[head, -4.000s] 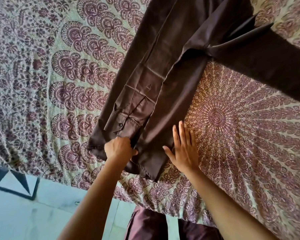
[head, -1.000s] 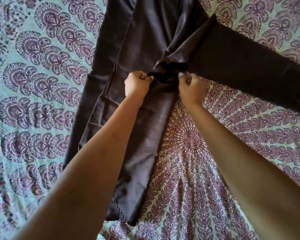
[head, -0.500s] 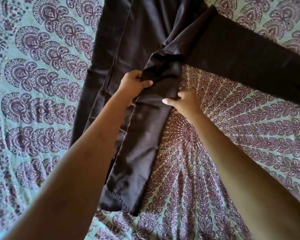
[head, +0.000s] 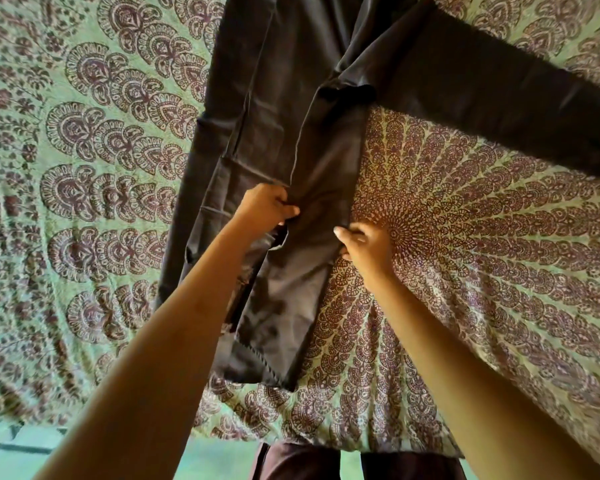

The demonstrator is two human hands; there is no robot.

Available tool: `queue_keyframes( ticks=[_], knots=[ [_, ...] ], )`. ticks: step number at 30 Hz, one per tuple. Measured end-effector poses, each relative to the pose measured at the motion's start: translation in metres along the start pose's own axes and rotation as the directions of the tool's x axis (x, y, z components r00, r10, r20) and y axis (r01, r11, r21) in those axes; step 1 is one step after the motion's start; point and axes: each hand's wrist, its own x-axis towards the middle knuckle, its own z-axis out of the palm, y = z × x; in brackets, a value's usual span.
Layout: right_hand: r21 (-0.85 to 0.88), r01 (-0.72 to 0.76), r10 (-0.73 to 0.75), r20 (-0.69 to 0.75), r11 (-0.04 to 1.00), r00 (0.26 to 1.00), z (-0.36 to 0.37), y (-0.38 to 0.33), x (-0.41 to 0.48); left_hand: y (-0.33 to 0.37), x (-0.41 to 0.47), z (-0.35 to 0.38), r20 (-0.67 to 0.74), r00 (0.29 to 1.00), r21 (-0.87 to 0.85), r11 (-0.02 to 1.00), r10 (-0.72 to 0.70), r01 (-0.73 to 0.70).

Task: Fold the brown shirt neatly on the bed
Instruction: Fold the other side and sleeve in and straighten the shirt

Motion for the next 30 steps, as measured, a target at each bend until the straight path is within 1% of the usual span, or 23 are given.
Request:
queue_keyframes(
  ticks=[1,2,3,4,5,6,8,9,10,11,12,13,14,15,16,18,20,21,24,25,26,28,30],
  knots=[
    [0.079,-0.026,0.030,-0.056,0.997,0.998,0.004,0.002,-0.008,-0.004,-0.007,0.002,-0.031,0.999,-0.093,0.995,-0.031,0.028],
    [0.114,-0.017,0.029,-0.102,0.993,0.994,0.007,0.006,-0.015,-0.008,-0.011,0.003,-0.081,0.994,-0.189,0.980,-0.074,0.058],
    [0.086,0.001,0.010,-0.126,0.996,0.992,0.011,0.009,-0.024,-0.012,-0.017,0.005,-0.115,0.988,-0.249,0.966,-0.101,0.070],
    [0.043,0.013,-0.008,-0.115,0.999,0.993,0.013,0.012,-0.032,-0.018,-0.023,0.008,-0.107,0.988,-0.263,0.962,-0.111,0.080],
    [-0.030,0.013,-0.015,-0.078,0.999,0.997,0.017,0.015,-0.040,-0.022,-0.031,0.011,-0.070,0.993,-0.248,0.966,-0.090,0.070],
    [-0.122,0.021,-0.026,-0.037,0.992,0.999,0.020,0.019,-0.047,-0.027,-0.041,0.012,-0.022,0.998,-0.196,0.979,-0.054,0.049],
    [-0.252,0.036,-0.030,0.030,0.967,0.999,0.026,0.027,-0.060,-0.039,-0.060,0.019,0.067,0.998,-0.010,1.000,0.018,-0.017],
    [-0.250,0.042,-0.033,0.037,0.967,0.999,0.028,0.030,-0.066,-0.048,-0.068,0.024,0.118,0.993,0.082,0.996,0.022,-0.032],
    [-0.206,0.034,-0.029,0.028,0.978,0.999,0.030,0.034,-0.069,-0.057,-0.074,0.029,0.148,0.989,0.147,0.989,0.004,-0.026],
    [-0.133,0.016,-0.014,0.020,0.991,1.000,0.031,0.036,-0.073,-0.065,-0.080,0.034,0.150,0.989,0.170,0.985,-0.019,-0.007],
    [-0.057,-0.011,0.012,0.014,0.998,1.000,0.031,0.039,-0.075,-0.071,-0.085,0.038,0.145,0.989,0.144,0.989,-0.035,0.014],
    [-0.004,-0.045,0.045,0.001,0.999,0.999,0.032,0.040,-0.079,-0.075,-0.091,0.041,0.140,0.988,0.067,0.996,-0.063,0.054],
    [0.034,-0.074,0.075,-0.005,0.997,0.997,0.032,0.042,-0.082,-0.080,-0.095,0.045,0.128,0.988,-0.011,0.996,-0.090,0.092],
    [0.033,-0.086,0.086,-0.003,0.996,0.996,0.031,0.042,-0.086,-0.083,-0.101,0.048,0.115,0.986,-0.049,0.991,-0.117,0.123],
    [0.003,-0.079,0.079,0.010,0.997,0.997,0.029,0.043,-0.089,-0.087,-0.108,0.051,0.107,0.984,-0.033,0.989,-0.140,0.144],
    [-0.121,-0.041,0.054,0.111,0.992,0.992,0.025,0.046,-0.099,-0.097,-0.117,0.058,0.128,0.978,0.006,0.986,-0.168,0.168],
    [-0.248,-0.005,0.060,0.212,0.969,0.975,0.024,0.055,-0.109,-0.106,-0.126,0.064,0.166,0.970,-0.066,0.980,-0.175,0.188],
    [-0.243,-0.019,0.079,0.239,0.970,0.968,0.024,0.061,-0.113,-0.111,-0.130,0.066,0.169,0.969,-0.093,0.976,-0.179,0.197],
    [-0.029,-0.155,0.157,0.228,0.988,0.961,0.025,0.082,-0.123,-0.121,-0.142,0.069,0.111,0.967,-0.189,0.951,-0.228,0.246],
    [-0.007,-0.166,0.163,0.237,0.986,0.958,0.024,0.084,-0.127,-0.123,-0.146,0.070,0.080,0.965,-0.215,0.941,-0.250,0.262],
    [-0.016,-0.153,0.152,0.245,0.988,0.957,0.024,0.087,-0.130,-0.125,-0.150,0.072,0.034,0.963,-0.206,0.941,-0.266,0.267],
    [-0.093,-0.085,0.108,0.271,0.992,0.956,0.025,0.090,-0.135,-0.124,-0.157,0.076,-0.069,0.957,-0.136,0.953,-0.281,0.270],
    [-0.218,-0.014,0.081,0.303,0.976,0.950,0.025,0.091,-0.139,-0.122,-0.161,0.079,-0.119,0.958,-0.104,0.962,-0.263,0.251]
  ],
)
